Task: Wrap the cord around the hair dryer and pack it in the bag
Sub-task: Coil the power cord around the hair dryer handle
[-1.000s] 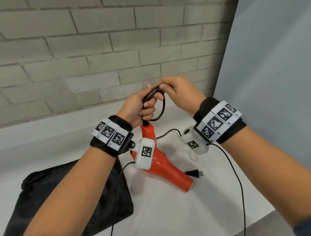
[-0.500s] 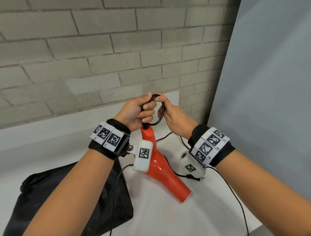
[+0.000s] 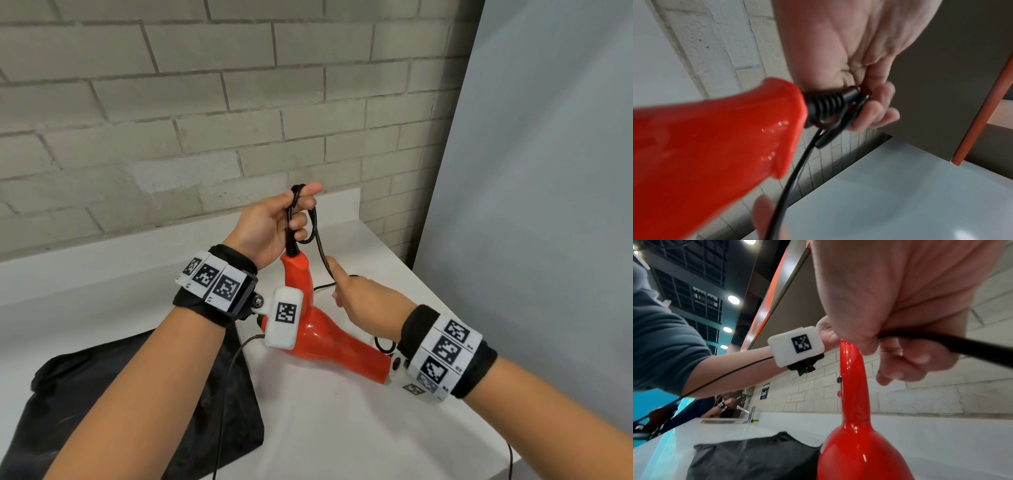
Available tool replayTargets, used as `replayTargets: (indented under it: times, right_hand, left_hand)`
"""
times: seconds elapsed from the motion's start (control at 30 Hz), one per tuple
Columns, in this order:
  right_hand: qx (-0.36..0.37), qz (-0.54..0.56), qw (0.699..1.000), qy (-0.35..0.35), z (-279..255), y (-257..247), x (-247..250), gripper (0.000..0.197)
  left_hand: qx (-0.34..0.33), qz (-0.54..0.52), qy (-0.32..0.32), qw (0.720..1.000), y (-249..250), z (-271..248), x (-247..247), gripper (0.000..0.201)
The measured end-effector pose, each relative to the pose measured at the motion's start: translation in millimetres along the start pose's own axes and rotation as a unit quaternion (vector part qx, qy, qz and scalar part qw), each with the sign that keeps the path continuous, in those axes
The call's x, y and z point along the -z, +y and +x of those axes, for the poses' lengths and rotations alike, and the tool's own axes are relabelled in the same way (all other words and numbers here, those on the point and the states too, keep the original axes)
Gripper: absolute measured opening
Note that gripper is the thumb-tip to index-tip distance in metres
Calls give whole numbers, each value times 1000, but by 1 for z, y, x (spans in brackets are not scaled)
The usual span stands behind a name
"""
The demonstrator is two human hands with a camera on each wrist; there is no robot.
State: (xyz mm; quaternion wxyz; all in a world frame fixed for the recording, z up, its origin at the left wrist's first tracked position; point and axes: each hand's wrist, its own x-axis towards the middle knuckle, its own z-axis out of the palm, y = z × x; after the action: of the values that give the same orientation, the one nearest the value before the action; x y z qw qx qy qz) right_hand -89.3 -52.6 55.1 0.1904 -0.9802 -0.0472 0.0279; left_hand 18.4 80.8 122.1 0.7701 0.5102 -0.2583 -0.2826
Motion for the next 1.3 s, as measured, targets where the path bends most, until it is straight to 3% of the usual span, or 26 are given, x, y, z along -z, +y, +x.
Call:
replayTargets:
  times: [0.17,0.33,0.43,0.53,0.67,0.77,0.87,0.97,1.1,1.17,1.3]
  right_hand:
    - [38,-138,987,69,-10,5,1,39]
    - [193,-268,908,257,-11,7,23,32]
    - [224,-282,882,303,-5,3,44,30]
    - [231,-240,882,332,1,-6,64,29]
    - [203,-181,904,329,12,-15,83,35]
    - [164,-164,924,305,22,-16,95,33]
    - [126,-100,961,227,33,-12,99,25]
    - [143,0,974,174,37,-8,93,30]
    - [144,248,956,55,33,2,86,31]
    - [142,243,958,50,31,4,85,28]
    - [152,210,960,105,37,4,86,28]
  left_hand:
    - [-35,40,25,998,-7,-4,-5,33]
    - [-70,125,42,989,-13,-4,-10,42]
    - [-92,202,35,975,-14,-5,-15,39]
    - [-94,271,29,958,-14,-4,-20,29]
    - [-60,307,28,949,-8,-6,-26,42]
    - [-39,308,-29,950,-6,-8,-26,58]
    - [-18,275,-60,959,-5,-5,-17,61]
    - [16,232,-50,971,-3,-3,-11,58]
    - [32,202,-29,979,-1,-5,0,47]
    - [37,180,-33,983,-2,-5,3,46]
    - [71,124,-51,988,-3,-3,1,53]
